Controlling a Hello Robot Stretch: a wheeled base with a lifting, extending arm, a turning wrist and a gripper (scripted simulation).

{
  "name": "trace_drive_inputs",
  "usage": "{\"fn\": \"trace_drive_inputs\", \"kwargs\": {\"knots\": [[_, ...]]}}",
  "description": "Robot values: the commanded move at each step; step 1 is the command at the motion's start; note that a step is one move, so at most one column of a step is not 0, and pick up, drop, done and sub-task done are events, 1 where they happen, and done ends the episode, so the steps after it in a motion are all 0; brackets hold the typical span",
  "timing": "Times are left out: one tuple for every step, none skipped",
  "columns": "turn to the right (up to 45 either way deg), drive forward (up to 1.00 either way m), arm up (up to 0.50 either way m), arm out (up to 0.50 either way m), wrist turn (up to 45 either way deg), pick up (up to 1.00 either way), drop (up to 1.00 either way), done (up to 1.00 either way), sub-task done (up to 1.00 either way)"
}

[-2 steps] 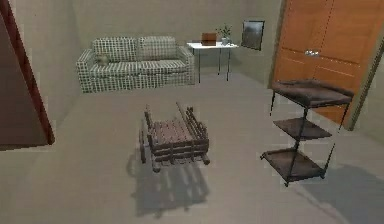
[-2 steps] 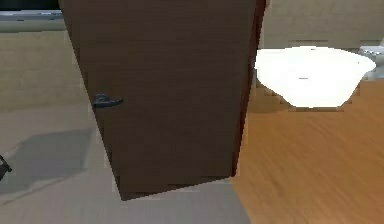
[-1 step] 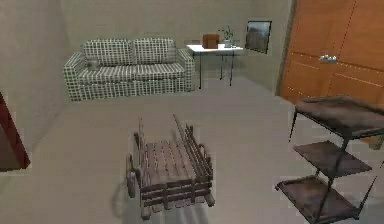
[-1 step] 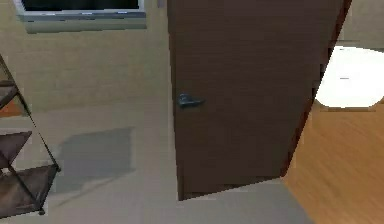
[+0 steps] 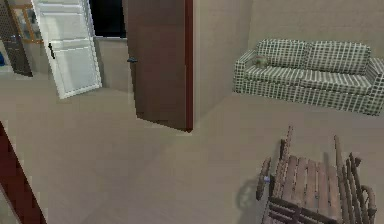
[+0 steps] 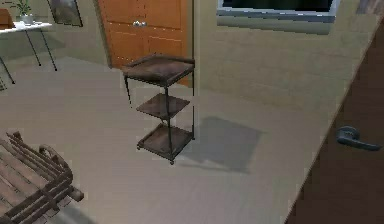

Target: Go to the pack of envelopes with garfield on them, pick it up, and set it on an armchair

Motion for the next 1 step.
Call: {"fn": "trace_drive_inputs", "kwargs": {"knots": [[-12.0,0.0,0.0,0.0,0.0,0.0,0.0,0.0,0.0]]}}
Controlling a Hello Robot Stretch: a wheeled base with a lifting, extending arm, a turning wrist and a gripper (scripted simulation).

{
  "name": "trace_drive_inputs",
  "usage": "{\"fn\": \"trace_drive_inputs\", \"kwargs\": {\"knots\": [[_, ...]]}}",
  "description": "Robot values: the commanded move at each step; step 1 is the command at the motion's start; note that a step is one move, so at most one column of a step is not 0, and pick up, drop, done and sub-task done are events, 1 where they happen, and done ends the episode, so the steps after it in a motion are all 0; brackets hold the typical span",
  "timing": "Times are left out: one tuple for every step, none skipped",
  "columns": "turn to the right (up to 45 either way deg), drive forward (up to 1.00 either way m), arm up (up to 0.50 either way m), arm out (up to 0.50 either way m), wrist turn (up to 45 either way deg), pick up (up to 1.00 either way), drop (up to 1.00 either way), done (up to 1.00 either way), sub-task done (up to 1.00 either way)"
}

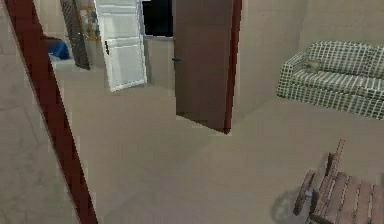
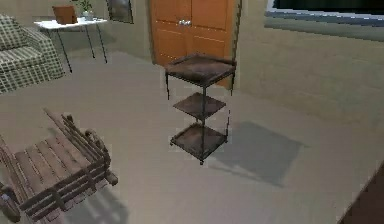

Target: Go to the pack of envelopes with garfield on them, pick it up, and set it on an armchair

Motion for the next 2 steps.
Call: {"fn": "trace_drive_inputs", "kwargs": {"knots": [[0.0,1.0,0.0,0.0,0.0,0.0,0.0,0.0,0.0],[-3.0,0.0,0.0,0.0,0.0,0.0,0.0,0.0,0.0]]}}
